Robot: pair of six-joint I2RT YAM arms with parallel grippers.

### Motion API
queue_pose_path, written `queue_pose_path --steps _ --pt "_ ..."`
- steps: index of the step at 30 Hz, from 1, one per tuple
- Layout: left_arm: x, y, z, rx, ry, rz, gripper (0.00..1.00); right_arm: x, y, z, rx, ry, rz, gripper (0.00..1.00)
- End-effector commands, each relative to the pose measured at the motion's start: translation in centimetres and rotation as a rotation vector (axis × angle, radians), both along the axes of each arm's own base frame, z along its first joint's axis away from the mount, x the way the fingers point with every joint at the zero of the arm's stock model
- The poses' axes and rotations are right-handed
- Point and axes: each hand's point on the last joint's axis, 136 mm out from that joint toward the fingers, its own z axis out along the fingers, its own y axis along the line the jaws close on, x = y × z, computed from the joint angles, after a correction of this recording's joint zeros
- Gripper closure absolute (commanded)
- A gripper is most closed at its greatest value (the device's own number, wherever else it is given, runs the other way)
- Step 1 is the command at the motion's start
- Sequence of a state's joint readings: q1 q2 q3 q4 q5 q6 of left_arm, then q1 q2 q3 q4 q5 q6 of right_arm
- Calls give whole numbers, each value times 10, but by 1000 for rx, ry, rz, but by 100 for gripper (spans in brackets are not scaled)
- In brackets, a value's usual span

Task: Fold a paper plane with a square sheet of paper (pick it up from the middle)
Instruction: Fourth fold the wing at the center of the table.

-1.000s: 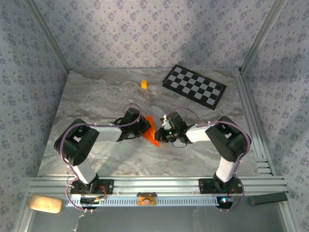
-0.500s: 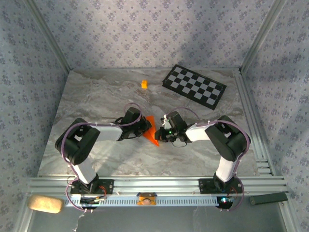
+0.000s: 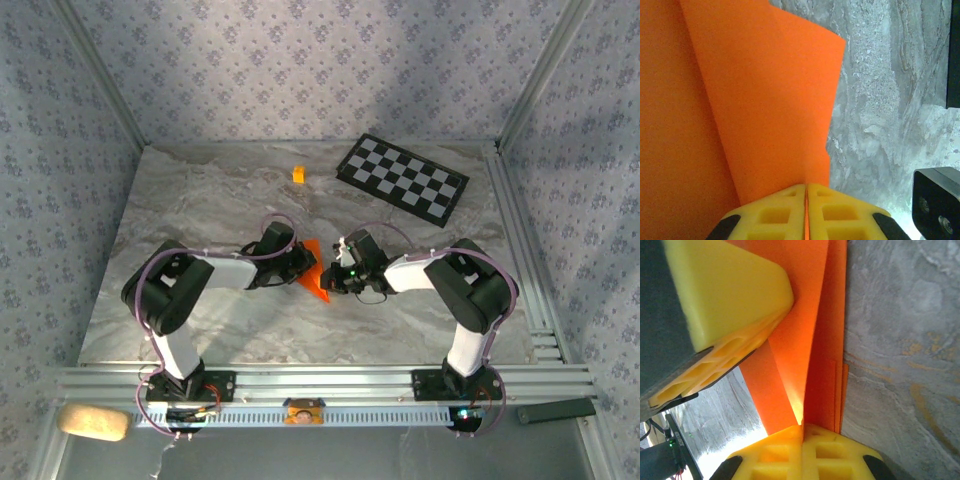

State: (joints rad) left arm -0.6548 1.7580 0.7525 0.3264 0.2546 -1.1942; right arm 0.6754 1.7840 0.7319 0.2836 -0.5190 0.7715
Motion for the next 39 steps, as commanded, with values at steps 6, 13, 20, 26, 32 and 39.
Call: queue_pose_path --steps 6,13,20,26,32,39 --pt "3 -8 2 -2 -8 -30 91 -25 -34 -53 -190 153 -45 98" --pt "-3 -3 -13 47 41 -37 92 -24 -32 -49 -185 152 -42 96" --pt "-8 3 -25 77 68 -34 93 -23 -27 -33 -149 141 -30 90" --pt "-10 6 -28 85 71 -32 93 -24 -29 -6 -124 103 -11 83" --pt "-9 5 -26 81 69 -35 93 -15 -35 18 -71 63 -45 78" --pt "-9 3 -25 74 65 -39 93 -3 -26 31 -5 62 -39 73"
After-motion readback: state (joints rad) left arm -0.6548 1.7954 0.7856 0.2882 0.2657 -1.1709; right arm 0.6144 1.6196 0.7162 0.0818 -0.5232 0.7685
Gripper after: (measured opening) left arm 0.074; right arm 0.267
